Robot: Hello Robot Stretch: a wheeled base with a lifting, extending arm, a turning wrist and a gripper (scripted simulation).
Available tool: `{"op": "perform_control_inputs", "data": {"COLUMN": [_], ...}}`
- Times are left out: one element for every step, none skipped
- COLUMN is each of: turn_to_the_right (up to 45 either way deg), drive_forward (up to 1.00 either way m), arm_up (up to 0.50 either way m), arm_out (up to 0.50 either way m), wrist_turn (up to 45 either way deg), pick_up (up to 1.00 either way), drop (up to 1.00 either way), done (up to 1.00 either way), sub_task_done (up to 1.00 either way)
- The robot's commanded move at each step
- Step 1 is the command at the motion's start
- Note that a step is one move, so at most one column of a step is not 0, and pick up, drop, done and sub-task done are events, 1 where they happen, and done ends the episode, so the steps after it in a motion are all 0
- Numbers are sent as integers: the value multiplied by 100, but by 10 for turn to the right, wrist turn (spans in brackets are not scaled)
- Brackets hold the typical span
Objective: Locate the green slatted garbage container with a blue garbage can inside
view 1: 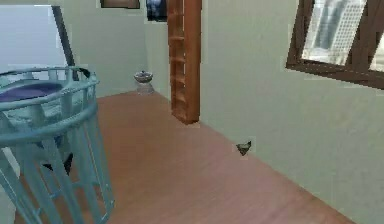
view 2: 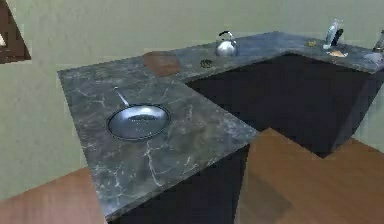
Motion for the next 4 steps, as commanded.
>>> {"op": "perform_control_inputs", "data": {"turn_to_the_right": [-450, -120, 0, 210], "drive_forward": [0, 0, 35, 0], "arm_up": [0, 0, 0, 0], "arm_out": [0, 0, 0, 0], "wrist_turn": [0, 0, 0, 0], "pick_up": [0, 0, 0, 0], "drop": [0, 0, 0, 0], "done": [0, 0, 0, 0], "sub_task_done": [0, 0, 0, 0]}}
